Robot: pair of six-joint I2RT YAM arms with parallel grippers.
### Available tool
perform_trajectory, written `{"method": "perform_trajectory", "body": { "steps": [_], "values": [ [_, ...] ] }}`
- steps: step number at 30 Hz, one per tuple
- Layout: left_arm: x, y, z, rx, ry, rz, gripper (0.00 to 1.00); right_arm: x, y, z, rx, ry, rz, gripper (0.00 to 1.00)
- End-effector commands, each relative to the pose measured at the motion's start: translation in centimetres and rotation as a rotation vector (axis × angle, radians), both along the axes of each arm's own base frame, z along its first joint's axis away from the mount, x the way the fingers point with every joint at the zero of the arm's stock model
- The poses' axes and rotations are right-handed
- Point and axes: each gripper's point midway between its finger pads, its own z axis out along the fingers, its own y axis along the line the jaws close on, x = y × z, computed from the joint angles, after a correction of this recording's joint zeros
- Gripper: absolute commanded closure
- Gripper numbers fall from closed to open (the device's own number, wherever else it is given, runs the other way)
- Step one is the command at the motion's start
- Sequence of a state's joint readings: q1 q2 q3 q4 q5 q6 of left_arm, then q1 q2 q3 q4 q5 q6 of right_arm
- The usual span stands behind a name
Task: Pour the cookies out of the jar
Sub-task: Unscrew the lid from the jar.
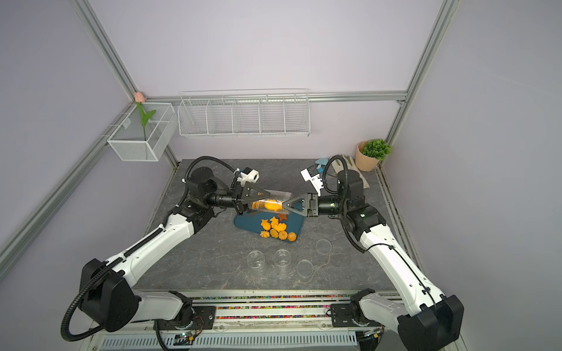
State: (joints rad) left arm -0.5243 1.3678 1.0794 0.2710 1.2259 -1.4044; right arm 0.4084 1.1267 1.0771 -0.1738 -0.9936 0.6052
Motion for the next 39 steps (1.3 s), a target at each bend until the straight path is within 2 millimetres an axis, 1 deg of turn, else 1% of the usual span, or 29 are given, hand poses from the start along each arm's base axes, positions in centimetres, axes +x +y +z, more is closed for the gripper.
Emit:
{"method": "perform_trajectory", "body": {
  "steps": [1, 4, 8, 12, 18, 20, 22, 25, 27, 29, 31, 32, 34, 35, 37, 39],
  "values": [
    [0.6, 0.0, 1.0, -0.015, -0.018, 0.033, 0.4, -0.7, 0.6, 0.0, -0.031, -0.355, 0.024, 0.39],
    [0.5, 0.1, 1.1, -0.016, -0.019, 0.031, 0.4, -0.5, 1.1, -0.9, -0.08, -0.521, 0.064, 0.44],
    [0.2, 0.3, 1.1, -0.015, -0.019, 0.029, 0.4, -0.5, 1.1, -2.5, -0.205, -0.809, 0.093, 0.47],
    [-0.1, 0.4, 0.8, -0.011, -0.013, 0.03, 0.4, -0.2, 1.2, -3.8, -0.314, -1.09, 0.112, 0.47],
    [0.0, 0.3, 0.6, -0.007, -0.006, 0.03, 0.4, 0.9, 1.0, -3.8, -0.476, -1.416, 0.105, 0.47],
    [0.1, 0.3, 0.5, -0.006, -0.005, 0.031, 0.4, 1.0, 0.8, -4.2, -0.538, -1.51, 0.121, 0.47],
    [0.2, 0.2, 0.5, -0.006, -0.004, 0.03, 0.4, 1.0, 0.9, -5.1, -0.618, -1.618, 0.165, 0.5],
    [0.2, 0.2, 0.4, -0.004, 0.0, 0.029, 0.4, 1.2, 0.9, -6.2, -0.737, -1.78, 0.199, 0.5],
    [0.3, 0.2, 0.3, -0.002, 0.002, 0.032, 0.4, 1.5, 1.0, -6.9, -0.817, -1.886, 0.212, 0.47],
    [0.3, 0.2, 0.3, -0.002, 0.002, 0.032, 0.4, 1.4, 1.1, -7.2, -0.841, -1.918, 0.229, 0.42],
    [0.3, 0.2, 0.3, -0.002, 0.002, 0.031, 0.4, 1.4, 1.2, -7.3, -0.862, -1.932, 0.231, 0.32],
    [0.3, 0.2, 0.3, -0.003, 0.002, 0.031, 0.4, 1.5, 1.2, -7.0, -0.859, -1.918, 0.215, 0.24],
    [0.3, 0.2, 0.3, -0.003, 0.001, 0.032, 0.4, 1.5, 1.0, -6.7, -0.857, -1.882, 0.195, 0.05],
    [0.3, 0.2, 0.3, -0.004, 0.0, 0.031, 0.4, 1.3, 1.0, -6.5, -0.843, -1.852, 0.18, 0.11],
    [0.4, 0.1, 0.3, -0.003, 0.002, 0.032, 0.4, 0.7, 0.7, -6.4, -0.815, -1.803, 0.177, 0.11],
    [0.5, 0.1, 0.3, -0.004, 0.0, 0.034, 0.4, -0.4, 0.5, -6.1, -0.762, -1.735, 0.167, 0.11]
  ]
}}
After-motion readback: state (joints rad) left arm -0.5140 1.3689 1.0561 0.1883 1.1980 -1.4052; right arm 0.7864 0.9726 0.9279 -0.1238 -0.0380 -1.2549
